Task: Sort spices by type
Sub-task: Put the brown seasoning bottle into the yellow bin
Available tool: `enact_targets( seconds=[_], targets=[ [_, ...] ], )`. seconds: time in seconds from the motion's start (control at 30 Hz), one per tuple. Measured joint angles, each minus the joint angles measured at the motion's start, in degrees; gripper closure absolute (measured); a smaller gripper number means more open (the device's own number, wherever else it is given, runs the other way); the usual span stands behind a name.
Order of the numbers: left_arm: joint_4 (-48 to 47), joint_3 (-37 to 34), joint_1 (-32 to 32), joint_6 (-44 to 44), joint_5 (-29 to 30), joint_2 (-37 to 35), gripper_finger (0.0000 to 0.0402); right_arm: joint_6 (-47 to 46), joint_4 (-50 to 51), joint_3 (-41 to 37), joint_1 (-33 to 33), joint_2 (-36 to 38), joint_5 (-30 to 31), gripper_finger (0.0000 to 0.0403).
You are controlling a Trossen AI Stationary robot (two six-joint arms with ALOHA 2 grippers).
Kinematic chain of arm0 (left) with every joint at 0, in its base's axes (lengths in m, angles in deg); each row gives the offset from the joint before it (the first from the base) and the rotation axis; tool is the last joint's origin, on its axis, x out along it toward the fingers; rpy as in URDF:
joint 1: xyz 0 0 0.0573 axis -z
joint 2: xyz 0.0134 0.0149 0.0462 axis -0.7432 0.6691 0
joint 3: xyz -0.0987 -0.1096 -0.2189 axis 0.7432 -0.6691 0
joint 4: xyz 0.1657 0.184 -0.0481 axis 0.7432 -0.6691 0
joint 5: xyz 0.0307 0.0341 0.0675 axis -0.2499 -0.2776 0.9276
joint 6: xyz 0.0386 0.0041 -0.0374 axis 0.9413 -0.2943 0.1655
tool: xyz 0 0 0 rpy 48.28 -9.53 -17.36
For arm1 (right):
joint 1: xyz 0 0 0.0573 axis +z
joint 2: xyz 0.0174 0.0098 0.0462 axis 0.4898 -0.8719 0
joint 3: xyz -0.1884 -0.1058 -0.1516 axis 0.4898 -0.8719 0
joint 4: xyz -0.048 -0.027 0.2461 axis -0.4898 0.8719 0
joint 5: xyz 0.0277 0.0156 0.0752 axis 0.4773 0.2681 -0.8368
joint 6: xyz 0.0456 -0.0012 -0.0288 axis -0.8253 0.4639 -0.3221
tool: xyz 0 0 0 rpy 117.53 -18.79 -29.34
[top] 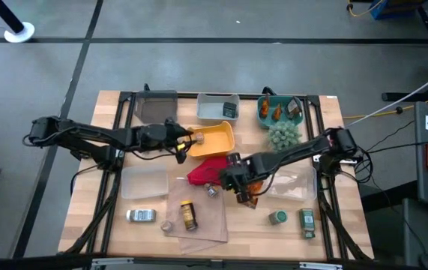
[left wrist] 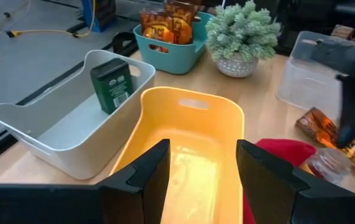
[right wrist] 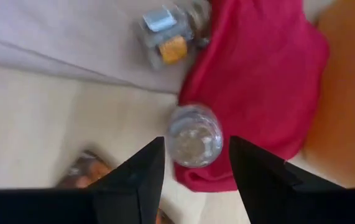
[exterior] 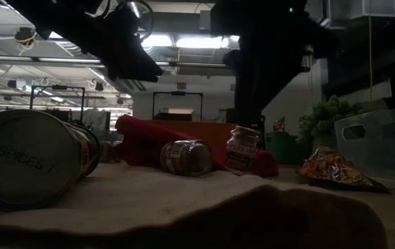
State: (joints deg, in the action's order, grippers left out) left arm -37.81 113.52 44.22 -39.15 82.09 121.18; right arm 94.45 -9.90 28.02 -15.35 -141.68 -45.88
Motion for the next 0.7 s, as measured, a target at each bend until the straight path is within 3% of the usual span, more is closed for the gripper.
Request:
enact_targets(
  seconds=[0.7],
  targets=[
    [-2.6, 0.0, 0.8, -0.9, 0.0, 0.0, 0.0229, 0.0, -1.5, 0.1, -0.1, -4.2, -1.1, 0.0223]
  ],
)
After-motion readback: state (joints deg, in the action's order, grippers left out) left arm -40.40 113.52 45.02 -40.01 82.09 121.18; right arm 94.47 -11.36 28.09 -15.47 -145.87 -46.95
